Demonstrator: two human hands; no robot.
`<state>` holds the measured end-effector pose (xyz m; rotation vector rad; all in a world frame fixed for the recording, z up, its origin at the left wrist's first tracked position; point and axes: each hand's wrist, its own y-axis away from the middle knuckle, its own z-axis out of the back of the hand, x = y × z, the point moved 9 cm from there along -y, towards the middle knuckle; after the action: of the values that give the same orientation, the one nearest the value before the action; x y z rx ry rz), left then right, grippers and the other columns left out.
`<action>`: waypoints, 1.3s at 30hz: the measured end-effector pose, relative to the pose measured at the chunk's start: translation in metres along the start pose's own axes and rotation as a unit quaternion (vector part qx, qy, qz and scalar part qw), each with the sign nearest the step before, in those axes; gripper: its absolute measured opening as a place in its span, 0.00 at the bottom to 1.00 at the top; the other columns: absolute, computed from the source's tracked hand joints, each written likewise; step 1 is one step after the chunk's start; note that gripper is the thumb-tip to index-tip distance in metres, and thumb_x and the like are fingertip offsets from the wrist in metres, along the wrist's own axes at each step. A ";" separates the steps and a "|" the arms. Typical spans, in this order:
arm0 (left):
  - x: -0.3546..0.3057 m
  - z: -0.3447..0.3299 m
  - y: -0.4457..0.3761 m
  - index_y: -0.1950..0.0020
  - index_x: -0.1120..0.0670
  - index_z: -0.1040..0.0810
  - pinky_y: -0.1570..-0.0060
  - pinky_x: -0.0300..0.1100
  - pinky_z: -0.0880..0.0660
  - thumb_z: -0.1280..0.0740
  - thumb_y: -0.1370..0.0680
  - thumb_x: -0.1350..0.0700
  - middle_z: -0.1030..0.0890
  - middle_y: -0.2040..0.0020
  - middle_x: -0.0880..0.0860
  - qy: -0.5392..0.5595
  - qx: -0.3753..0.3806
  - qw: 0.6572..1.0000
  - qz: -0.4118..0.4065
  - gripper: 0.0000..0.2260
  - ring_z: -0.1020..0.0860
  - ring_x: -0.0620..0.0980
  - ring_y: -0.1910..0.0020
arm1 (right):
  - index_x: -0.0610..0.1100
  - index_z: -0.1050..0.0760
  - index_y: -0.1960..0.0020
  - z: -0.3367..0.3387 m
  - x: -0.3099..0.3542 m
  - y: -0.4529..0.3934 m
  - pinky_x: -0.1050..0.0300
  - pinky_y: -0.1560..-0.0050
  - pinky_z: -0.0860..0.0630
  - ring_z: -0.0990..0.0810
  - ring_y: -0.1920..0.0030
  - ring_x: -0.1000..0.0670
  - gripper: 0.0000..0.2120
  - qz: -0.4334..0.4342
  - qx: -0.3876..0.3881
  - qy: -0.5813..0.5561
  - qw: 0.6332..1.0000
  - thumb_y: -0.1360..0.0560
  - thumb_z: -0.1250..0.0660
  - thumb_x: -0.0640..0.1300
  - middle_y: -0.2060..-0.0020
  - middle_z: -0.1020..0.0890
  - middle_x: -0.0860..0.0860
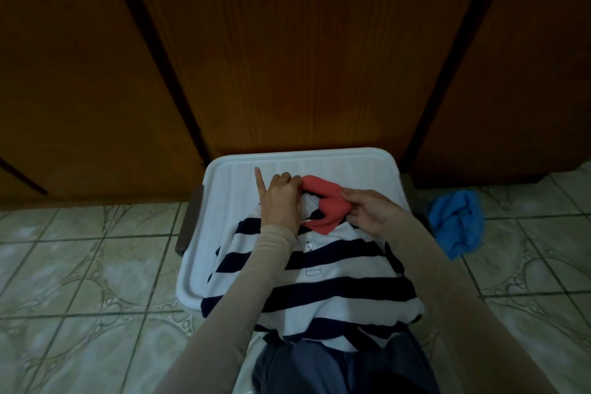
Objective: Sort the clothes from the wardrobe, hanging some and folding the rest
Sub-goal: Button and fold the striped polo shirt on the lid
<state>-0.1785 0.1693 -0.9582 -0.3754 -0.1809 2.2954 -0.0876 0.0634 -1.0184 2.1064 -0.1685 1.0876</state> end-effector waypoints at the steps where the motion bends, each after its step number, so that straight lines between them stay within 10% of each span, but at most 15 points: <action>1: 0.000 -0.001 0.001 0.46 0.55 0.22 0.28 0.53 0.66 0.42 0.23 0.65 0.24 0.55 0.53 0.001 0.000 1.000 0.001 0.12 0.26 0.52 0.47 | 0.36 0.28 0.38 0.002 0.000 -0.002 0.60 0.52 0.24 0.22 0.56 0.51 0.14 0.004 -0.002 0.007 1.000 0.22 0.38 0.38 0.54 0.21 0.44; 8: 0.000 -0.002 -0.004 0.45 0.56 0.21 0.28 0.49 0.64 0.40 0.23 0.64 0.22 0.54 0.54 0.030 -0.017 0.999 -0.017 0.11 0.26 0.54 0.47 | 0.43 0.23 0.52 0.000 0.007 0.002 0.65 0.56 0.28 0.23 0.58 0.54 0.04 -0.004 0.023 0.150 0.988 0.24 0.35 0.43 0.61 0.18 0.50; 13: 0.001 -0.008 -0.015 0.45 0.58 0.21 0.29 0.50 0.44 0.35 0.22 0.55 0.22 0.49 0.56 0.108 -0.003 0.993 -0.042 0.09 0.27 0.56 0.45 | 0.46 0.25 0.53 0.004 0.013 0.004 0.66 0.70 0.34 0.27 0.68 0.56 0.05 0.026 -0.008 0.093 0.995 0.22 0.38 0.45 0.66 0.20 0.51; 17: 0.037 -0.029 -0.014 0.35 0.50 0.27 0.29 0.53 0.45 0.37 0.22 0.47 0.27 0.37 0.52 0.079 0.090 0.993 0.011 0.17 0.33 0.53 0.35 | 0.46 0.28 0.42 0.016 0.020 0.004 0.66 0.66 0.28 0.24 0.57 0.54 0.13 0.056 -0.089 0.155 0.982 0.25 0.33 0.47 0.52 0.23 0.48; 23: 0.056 -0.045 -0.002 0.30 0.45 0.32 0.33 0.53 0.40 0.37 0.23 0.44 0.26 0.38 0.52 0.046 0.173 0.984 -0.001 0.21 0.32 0.53 0.35 | 0.51 0.24 0.56 0.017 0.042 -0.010 0.47 0.41 0.29 0.23 0.47 0.45 0.06 0.161 -0.225 0.522 0.807 0.28 0.29 0.51 0.49 0.23 0.47; 28: 0.056 -0.049 -0.003 0.32 0.48 0.31 0.37 0.51 0.38 0.39 0.21 0.47 0.26 0.40 0.54 -0.022 0.207 0.978 0.009 0.18 0.31 0.54 0.37 | 0.46 0.22 0.50 0.007 0.058 -0.010 0.53 0.45 0.33 0.22 0.48 0.47 0.04 0.217 -0.238 0.620 0.715 0.24 0.34 0.42 0.51 0.19 0.47; 35: 0.048 -0.032 -0.010 0.55 0.53 0.26 0.49 0.45 0.33 0.35 0.23 0.47 0.20 0.55 0.53 0.092 0.149 0.984 0.042 0.10 0.23 0.53 0.53 | 0.43 0.24 0.46 0.007 0.049 -0.015 0.53 0.49 0.26 0.23 0.48 0.44 0.08 0.196 -0.187 0.609 0.746 0.24 0.34 0.45 0.49 0.20 0.44; 39: 0.058 -0.020 -0.015 0.50 0.55 0.26 0.56 0.46 0.26 0.38 0.21 0.54 0.19 0.59 0.58 0.124 0.081 0.986 0.078 0.05 0.21 0.59 0.58 | 0.43 0.21 0.49 0.014 0.057 -0.014 0.53 0.46 0.26 0.21 0.48 0.45 0.07 0.196 -0.205 0.585 0.760 0.24 0.34 0.44 0.50 0.18 0.43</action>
<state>-0.1992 0.2224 -0.9861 -0.6045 0.1644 2.3700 -0.0370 0.0761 -0.9888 0.7225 -0.2015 2.1764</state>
